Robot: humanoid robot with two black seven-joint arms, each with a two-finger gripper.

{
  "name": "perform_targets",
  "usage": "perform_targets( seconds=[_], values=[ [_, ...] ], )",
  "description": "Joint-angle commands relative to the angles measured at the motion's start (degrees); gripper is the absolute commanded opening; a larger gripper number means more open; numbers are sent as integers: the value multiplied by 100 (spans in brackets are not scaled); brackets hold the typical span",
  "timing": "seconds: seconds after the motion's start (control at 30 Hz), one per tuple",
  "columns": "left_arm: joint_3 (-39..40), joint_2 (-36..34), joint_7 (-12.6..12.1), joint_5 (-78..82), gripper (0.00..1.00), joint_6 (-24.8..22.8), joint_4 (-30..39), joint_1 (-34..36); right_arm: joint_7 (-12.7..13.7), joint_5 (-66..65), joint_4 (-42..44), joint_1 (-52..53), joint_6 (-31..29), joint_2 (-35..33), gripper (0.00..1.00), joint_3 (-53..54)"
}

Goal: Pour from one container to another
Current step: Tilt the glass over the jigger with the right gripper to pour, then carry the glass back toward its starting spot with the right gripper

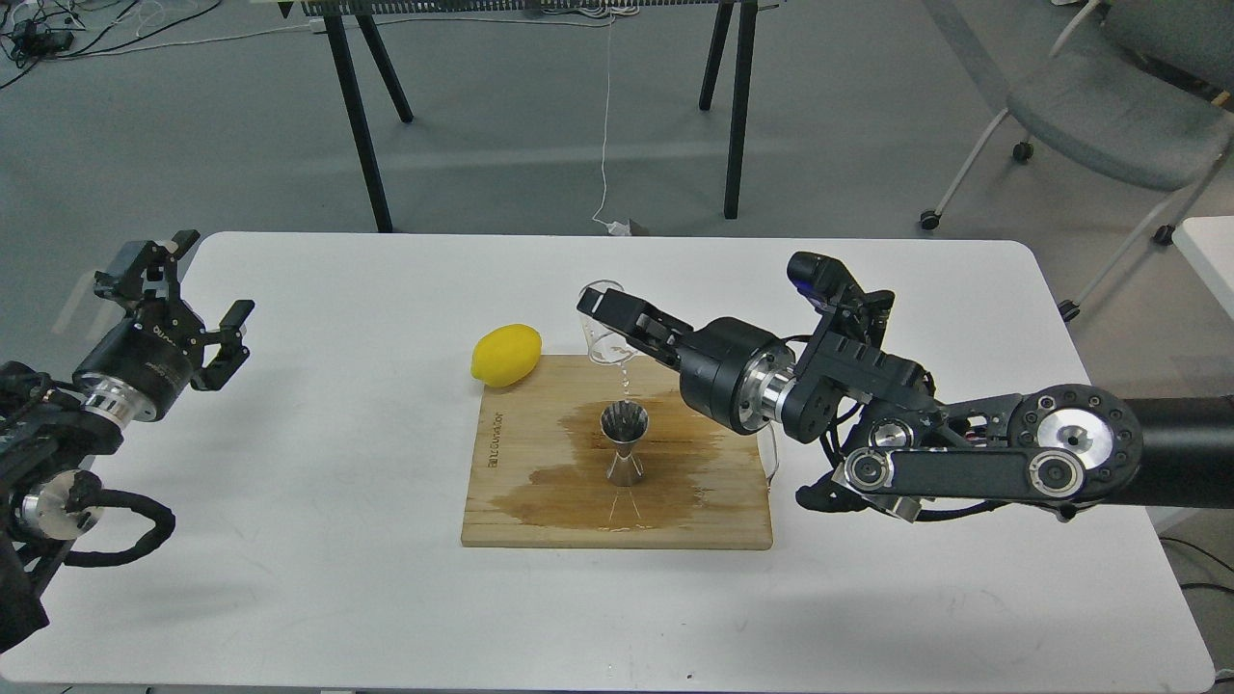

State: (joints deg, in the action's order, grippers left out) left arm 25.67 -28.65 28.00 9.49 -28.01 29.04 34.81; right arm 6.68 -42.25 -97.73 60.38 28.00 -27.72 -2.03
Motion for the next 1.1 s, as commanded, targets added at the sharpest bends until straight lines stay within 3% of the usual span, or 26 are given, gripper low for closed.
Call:
perform_targets(
  seconds=[0.0,0.27,0.77,0.93,1.07],
  values=[
    [0,0,0,0,99,1,-3,-1,-70,-11,0,0,0,4,44,-8],
    [0,0,0,0,99,1,-3,-1,-97,-142,0,0,0,-23,44,-122],
    [0,0,0,0,99,1,-3,-9,-440,-671,17,-123,0,-49,44,-228],
    [0,0,0,0,99,1,-3,-1,-352,224,0,-246,0,-110,45,87],
    [-9,-9,0,0,99,1,-3,-9,-308,1620,26,-518,0,-128,45,1237]
  ],
)
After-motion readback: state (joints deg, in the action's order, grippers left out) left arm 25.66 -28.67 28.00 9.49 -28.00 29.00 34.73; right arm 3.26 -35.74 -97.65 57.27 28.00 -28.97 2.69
